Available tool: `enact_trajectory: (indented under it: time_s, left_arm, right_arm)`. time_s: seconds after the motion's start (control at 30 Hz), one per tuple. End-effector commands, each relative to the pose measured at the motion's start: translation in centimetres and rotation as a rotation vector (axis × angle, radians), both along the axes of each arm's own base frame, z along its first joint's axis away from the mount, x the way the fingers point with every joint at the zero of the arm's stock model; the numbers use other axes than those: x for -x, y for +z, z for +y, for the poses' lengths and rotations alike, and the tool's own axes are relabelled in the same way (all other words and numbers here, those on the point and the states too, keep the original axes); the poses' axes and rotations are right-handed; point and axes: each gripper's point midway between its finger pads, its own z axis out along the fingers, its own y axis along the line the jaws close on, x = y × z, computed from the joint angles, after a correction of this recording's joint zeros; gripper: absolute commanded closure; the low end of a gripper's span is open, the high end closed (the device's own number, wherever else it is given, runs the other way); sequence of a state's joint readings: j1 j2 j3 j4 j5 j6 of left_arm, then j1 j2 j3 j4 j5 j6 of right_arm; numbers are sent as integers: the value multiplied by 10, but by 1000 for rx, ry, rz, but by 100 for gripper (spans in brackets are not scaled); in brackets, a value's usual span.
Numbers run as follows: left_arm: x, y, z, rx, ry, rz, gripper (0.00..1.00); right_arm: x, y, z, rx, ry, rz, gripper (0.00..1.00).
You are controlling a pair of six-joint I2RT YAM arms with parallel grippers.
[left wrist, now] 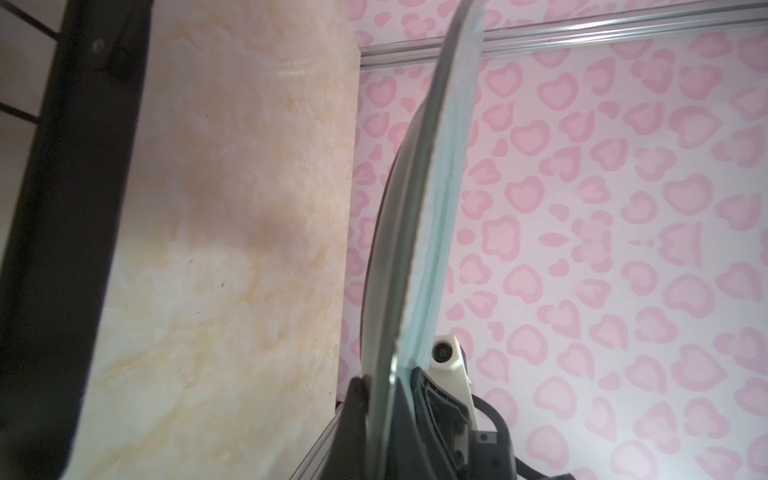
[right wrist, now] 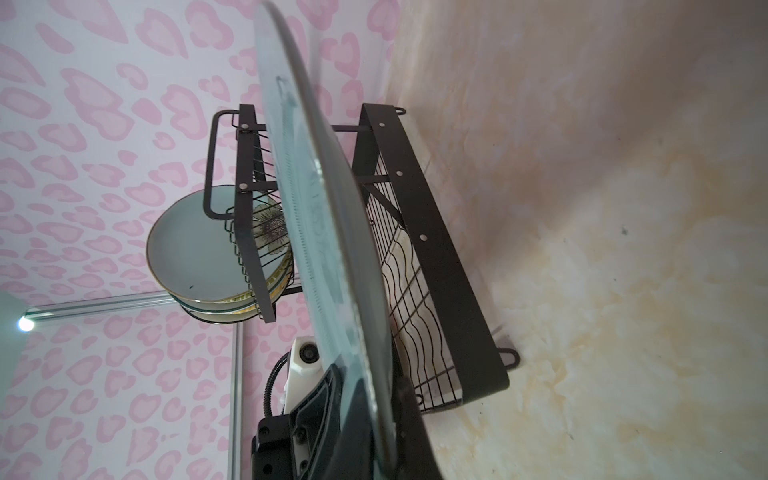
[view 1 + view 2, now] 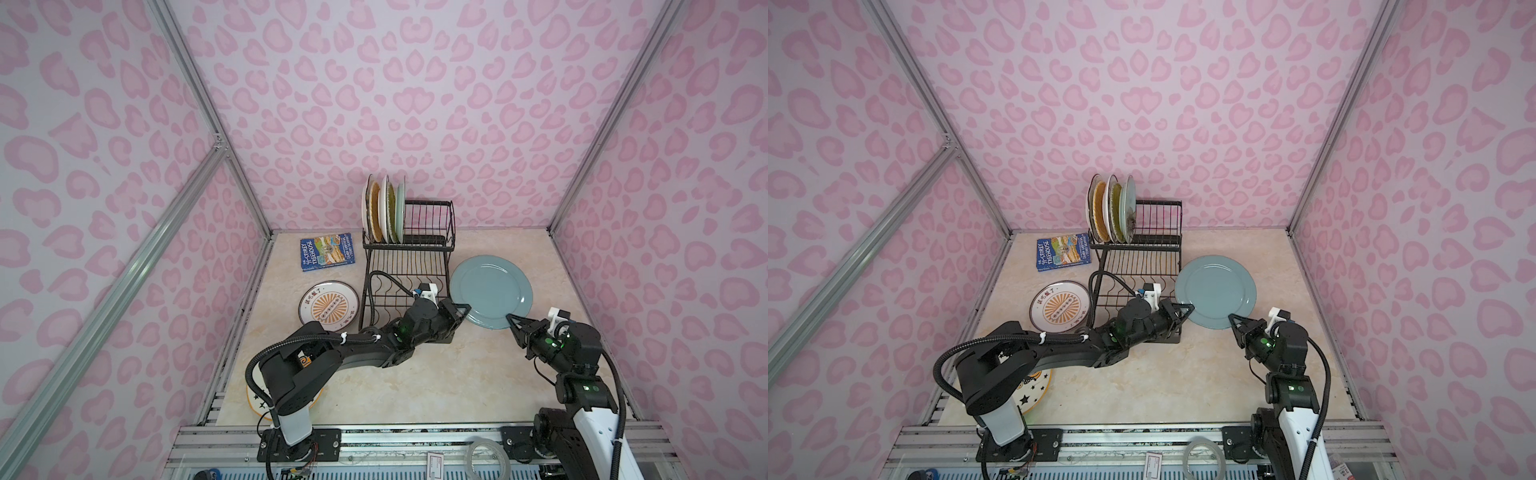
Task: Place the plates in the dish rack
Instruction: 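Grasp the upright grey plate's rim with the left gripper beside the right gripper, then carry the grey plate rackward with the left gripper while the right gripper withdraws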
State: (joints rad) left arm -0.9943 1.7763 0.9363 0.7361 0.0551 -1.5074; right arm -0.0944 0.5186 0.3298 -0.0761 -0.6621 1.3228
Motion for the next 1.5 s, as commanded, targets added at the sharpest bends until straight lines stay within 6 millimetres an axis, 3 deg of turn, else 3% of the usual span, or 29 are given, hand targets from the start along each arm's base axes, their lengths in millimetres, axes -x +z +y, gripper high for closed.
enact_trajectory:
  time_s: [0.0,0.17,0.4,0.8,1.23,1.47]
  left_arm:
    - [1,8,-4,4,-24,-72,97]
    - [7,14,11,-5,8,-91,97]
    - [14,21,27,-15,19,-111,97]
    - [37,36,43,-17,-10,-168,97]
    - [69,50,109,-106,62,-255,97]
    - [70,83,159,-241,172,-356,97]
  right_arm:
    - [-1,19,6,-12,39,-82,100]
    - [-1,21,7,17,51,-90,98]
    - [0,30,6,59,58,-112,62]
    - [-1,41,7,156,90,-142,25]
    - [-32,61,1,212,65,-186,14]
    - [-54,71,12,317,97,-236,10]
